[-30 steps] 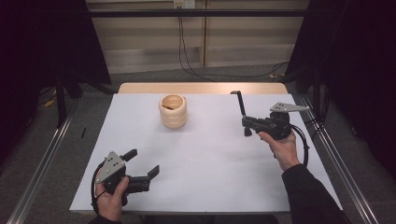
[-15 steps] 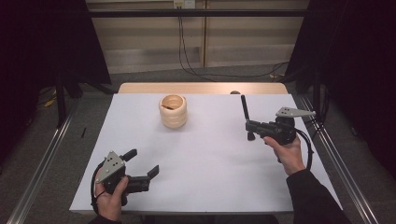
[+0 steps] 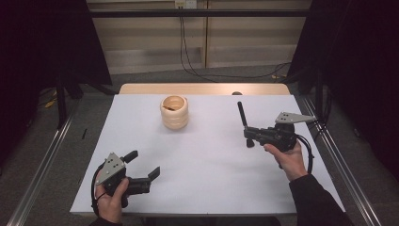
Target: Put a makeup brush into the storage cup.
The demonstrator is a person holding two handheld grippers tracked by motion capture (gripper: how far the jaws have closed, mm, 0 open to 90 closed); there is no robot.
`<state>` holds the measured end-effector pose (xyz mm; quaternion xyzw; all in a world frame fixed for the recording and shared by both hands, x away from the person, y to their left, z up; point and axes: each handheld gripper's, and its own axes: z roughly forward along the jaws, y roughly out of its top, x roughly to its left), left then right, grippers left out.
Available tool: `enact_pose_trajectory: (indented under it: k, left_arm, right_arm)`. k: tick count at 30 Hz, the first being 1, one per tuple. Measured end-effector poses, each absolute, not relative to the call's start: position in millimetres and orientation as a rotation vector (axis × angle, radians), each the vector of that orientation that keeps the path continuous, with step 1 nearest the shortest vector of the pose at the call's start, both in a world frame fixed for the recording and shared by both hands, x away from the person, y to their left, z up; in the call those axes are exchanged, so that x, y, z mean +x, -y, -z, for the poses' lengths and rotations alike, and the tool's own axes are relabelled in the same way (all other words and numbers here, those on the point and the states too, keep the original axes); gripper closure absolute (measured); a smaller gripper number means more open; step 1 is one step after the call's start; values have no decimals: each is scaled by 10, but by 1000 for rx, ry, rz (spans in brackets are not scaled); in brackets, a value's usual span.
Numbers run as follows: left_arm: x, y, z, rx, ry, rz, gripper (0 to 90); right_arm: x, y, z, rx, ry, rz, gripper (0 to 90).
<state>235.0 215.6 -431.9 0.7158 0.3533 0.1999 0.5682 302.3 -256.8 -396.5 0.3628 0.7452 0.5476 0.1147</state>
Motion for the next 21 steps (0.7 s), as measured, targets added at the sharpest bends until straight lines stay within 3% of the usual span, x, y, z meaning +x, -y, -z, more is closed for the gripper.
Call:
enact_pose_trajectory:
  k: [21]
  left_arm:
    - [2347,-2180,4312,1673,-831,-482,15]
  right_arm:
    - [2827,2278,3822,902,-2280,-1656,780]
